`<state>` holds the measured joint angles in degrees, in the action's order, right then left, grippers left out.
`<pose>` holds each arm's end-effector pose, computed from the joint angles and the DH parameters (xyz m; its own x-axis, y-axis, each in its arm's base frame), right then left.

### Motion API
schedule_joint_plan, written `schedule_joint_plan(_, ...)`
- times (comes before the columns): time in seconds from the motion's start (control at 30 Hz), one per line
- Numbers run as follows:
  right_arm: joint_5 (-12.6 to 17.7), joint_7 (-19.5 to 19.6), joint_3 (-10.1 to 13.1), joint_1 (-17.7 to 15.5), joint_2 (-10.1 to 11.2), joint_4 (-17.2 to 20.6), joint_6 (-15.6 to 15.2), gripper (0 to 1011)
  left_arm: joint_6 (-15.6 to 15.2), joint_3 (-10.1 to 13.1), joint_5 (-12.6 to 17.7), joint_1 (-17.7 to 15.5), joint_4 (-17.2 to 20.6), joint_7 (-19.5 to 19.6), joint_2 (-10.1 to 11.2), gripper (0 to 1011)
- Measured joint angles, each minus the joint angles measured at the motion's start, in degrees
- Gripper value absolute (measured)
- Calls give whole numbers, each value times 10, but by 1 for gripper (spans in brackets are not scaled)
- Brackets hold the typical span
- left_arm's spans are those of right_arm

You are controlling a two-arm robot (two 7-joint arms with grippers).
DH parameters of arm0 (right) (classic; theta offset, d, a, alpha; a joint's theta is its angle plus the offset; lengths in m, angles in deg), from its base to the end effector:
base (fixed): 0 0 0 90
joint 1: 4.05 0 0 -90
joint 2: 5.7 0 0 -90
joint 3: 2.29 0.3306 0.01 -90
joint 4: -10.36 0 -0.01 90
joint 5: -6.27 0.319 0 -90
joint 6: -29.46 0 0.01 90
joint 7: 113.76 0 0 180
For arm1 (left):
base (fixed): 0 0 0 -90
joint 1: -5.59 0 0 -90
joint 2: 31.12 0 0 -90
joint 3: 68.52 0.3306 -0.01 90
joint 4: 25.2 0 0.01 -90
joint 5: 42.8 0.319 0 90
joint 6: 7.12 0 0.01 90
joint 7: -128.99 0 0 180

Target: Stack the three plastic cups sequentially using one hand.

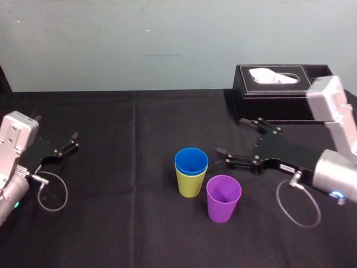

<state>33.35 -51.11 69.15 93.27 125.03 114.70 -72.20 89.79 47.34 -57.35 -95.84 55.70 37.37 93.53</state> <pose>0.3454 -0.0894 -0.2247 0.7502 -0.6387 0.1713 0.6613 0.7247 -0.1939 0.3743 0.1031 -0.3370 0.2922 0.8803 0.3738 -0.9553 0.2873 0.0702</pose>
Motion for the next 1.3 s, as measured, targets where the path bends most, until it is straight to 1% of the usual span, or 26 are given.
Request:
schedule_joint_plan(0.07, 5, 0, 8, -12, 8, 5, 4, 1000, 0, 0, 0, 0, 0, 0, 0, 1010)
schedule_joint_plan(0.17, 16, -2, 25, -39, 27, 13, 13, 1000, 0, 0, 0, 0, 0, 0, 0, 1010)
schedule_joint_plan(0.3, 26, -7, 42, -67, 46, 20, 22, 1000, 0, 0, 0, 0, 0, 0, 0, 1010)
schedule_joint_plan(0.4, 30, -12, 47, -82, 57, 21, 27, 1000, 0, 0, 0, 0, 0, 0, 0, 1010)
schedule_joint_plan(0.5, 32, -20, 52, -107, 71, 20, 36, 1000, 0, 0, 0, 0, 0, 0, 0, 1010)
schedule_joint_plan(0.57, 32, -21, 52, -112, 74, 19, 38, 1000, 0, 0, 0, 0, 0, 0, 0, 1010)
schedule_joint_plan(0.6, 31, -23, 52, -121, 78, 18, 41, 1000, 0, 0, 0, 0, 0, 0, 0, 1010)
schedule_joint_plan(0.83, 25, -27, 45, -140, 80, 10, 47, 1000, 0, 0, 0, 0, 0, 0, 0, 1010)
schedule_joint_plan(0.97, 22, -28, 40, -144, 78, 5, 47, 1000, 0, 0, 0, 0, 0, 0, 0, 1010)
schedule_joint_plan(1.3, 9, -27, 24, -140, 63, -15, 43, 1000, 0, 0, 0, 0, 0, 0, 0, 1010)
